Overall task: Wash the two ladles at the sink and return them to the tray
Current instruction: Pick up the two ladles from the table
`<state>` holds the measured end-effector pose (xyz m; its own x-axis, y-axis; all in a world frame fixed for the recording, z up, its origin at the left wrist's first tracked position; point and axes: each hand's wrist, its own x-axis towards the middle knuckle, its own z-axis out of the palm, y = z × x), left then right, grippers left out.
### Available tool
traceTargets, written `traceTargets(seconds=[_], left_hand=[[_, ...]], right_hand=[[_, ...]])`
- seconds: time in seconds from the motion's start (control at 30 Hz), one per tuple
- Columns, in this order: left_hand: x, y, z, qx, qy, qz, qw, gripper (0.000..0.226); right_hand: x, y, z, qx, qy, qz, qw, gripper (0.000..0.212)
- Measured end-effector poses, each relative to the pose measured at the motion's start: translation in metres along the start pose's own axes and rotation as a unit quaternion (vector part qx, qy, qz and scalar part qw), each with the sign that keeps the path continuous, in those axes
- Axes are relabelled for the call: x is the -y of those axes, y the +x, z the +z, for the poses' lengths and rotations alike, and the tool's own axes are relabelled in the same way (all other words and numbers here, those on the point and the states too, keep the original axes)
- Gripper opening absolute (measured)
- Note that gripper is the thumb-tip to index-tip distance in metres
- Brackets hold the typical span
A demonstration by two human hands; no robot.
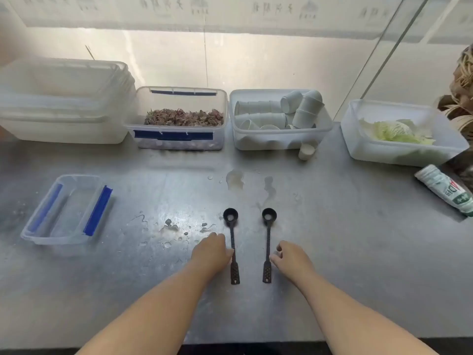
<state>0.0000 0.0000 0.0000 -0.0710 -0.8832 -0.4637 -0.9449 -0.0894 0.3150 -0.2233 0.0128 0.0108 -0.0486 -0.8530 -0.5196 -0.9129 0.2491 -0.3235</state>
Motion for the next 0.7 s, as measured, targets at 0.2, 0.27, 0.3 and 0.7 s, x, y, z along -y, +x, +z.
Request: traceTargets(seconds=[0.2,0.27,0.3,0.7], left_hand=[[-0.011,0.016,0.003,-0.019,-0.116,-0.083,0.99,0.028],[-0.014,0.02,0.006,-0.038,-0.17,-0.105,0.979,0.017],[-0.015,0.022,0.007,-0.043,-0.186,-0.112,0.975,0.013],[-0.028,0.033,0.015,-0.056,-0.215,-0.152,0.963,0.041]], right_hand=[[0.002,0.024,-0.001,-0.017,0.115,0.033,0.993,0.024],[0.001,0.029,0.002,-0.022,0.166,0.053,0.984,0.022],[0.001,0.032,0.004,-0.026,0.18,0.058,0.982,0.02],[0.002,0.045,0.01,-0.033,0.182,0.05,0.982,0.028]])
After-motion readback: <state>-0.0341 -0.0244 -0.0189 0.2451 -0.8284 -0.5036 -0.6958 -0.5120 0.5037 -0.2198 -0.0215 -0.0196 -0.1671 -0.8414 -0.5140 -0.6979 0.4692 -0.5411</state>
